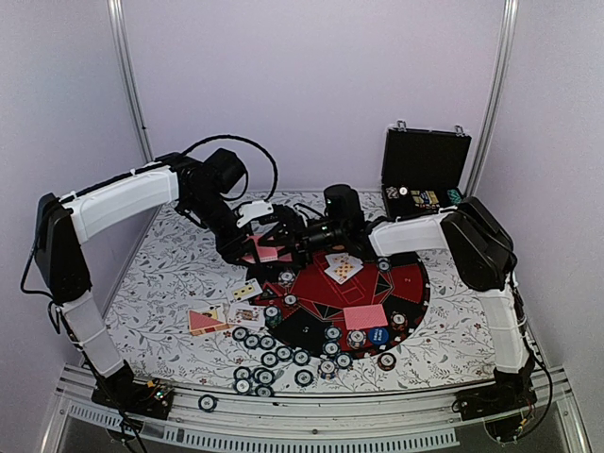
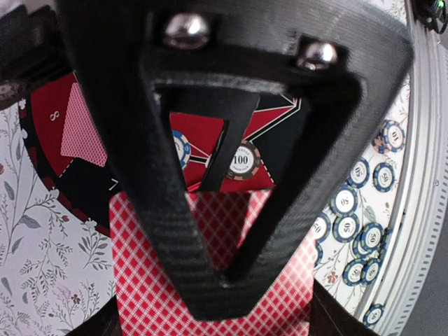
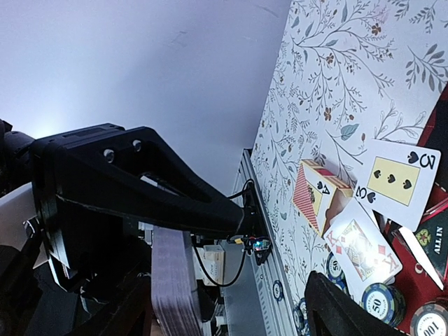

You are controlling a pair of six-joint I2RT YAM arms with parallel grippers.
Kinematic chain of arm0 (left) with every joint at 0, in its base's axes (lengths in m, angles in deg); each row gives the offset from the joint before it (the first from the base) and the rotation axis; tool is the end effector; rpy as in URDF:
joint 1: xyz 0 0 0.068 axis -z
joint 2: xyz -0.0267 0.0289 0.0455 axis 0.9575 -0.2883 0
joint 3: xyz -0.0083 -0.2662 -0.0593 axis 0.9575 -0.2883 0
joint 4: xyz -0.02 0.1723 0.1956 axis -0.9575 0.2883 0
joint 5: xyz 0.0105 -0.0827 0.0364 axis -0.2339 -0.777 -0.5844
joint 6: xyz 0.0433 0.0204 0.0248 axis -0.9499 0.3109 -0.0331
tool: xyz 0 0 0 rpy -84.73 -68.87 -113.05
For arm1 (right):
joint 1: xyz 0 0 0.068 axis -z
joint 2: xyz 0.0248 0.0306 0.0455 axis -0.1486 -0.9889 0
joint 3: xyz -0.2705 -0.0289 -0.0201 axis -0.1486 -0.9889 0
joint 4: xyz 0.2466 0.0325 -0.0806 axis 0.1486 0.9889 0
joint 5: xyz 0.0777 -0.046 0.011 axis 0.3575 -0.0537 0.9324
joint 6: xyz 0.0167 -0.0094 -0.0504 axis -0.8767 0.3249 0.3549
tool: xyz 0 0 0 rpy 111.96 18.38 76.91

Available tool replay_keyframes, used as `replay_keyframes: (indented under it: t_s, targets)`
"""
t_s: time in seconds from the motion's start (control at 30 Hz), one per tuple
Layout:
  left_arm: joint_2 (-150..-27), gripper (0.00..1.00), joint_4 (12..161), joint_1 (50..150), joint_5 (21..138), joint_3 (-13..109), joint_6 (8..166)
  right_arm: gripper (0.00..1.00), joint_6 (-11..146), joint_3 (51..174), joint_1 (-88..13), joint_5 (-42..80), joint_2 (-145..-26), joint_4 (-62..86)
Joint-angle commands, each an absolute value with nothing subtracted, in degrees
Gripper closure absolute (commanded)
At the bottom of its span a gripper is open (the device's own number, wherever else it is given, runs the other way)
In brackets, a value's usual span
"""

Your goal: Distribute texas hold em gaming equipment

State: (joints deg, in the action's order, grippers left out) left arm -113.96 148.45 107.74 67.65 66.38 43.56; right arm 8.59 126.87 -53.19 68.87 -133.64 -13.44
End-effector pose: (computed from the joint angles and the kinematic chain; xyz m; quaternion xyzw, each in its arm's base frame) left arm 0.2885 -0.2130 0.2859 0.5548 0.7965 -0.1752 0.1645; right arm 0.3381 0.3763 0.1863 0.1631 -0.7349 -0.6582 0.0094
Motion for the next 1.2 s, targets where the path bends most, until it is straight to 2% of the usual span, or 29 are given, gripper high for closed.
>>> replay_keyframes:
  t_s: [0.0, 0.1, 0.33, 0.47, 0.63, 0.73, 0.93, 1.03, 1.17]
  targets:
    - [-114.11, 0.84, 147.46, 108.31, 66.59, 67.42, 43.54, 0.27, 4.05, 129.01, -54.23, 71.77, -135.97, -20.68]
    - [-114.25, 0.84, 147.4, 108.31, 66.56, 67.37, 43.54, 0.37, -0.51, 129.09, -54.56, 73.04, -137.42, -26.37]
    - [-113.88, 0.84, 147.22, 108.31, 67.08, 66.38, 43.27, 0.69, -9.73, 128.07, -54.78, 74.52, -139.18, -38.86]
    - [-113.97, 0.83, 146.81, 108.31, 66.74, 65.93, 43.57, 0.8, -12.7, 127.5, -54.78, 74.64, -139.25, -43.51]
    - [-113.64, 0.65, 146.31, 108.27, 67.91, 65.15, 43.8, 0.89, -15.64, 126.33, -54.78, 74.73, -139.36, -47.11]
    - [-113.25, 0.47, 146.23, 108.22, 67.88, 64.5, 43.42, 0.92, -17.52, 125.38, -54.78, 74.73, -139.49, -49.58]
    - [-112.73, 0.42, 145.76, 108.14, 67.57, 62.57, 43.02, 0.93, -19.17, 124.63, -54.9, 74.85, -139.32, -51.9]
    - [-112.5, 0.28, 145.36, 108.05, 67.67, 62.31, 42.47, 0.94, -19.2, 124.63, -54.96, 75.11, -139.11, -51.77]
    - [-112.2, 0.28, 144.97, 108.06, 67.86, 62.71, 41.93, 0.94, -18.92, 124.53, -55.07, 75.32, -139.12, -50.92]
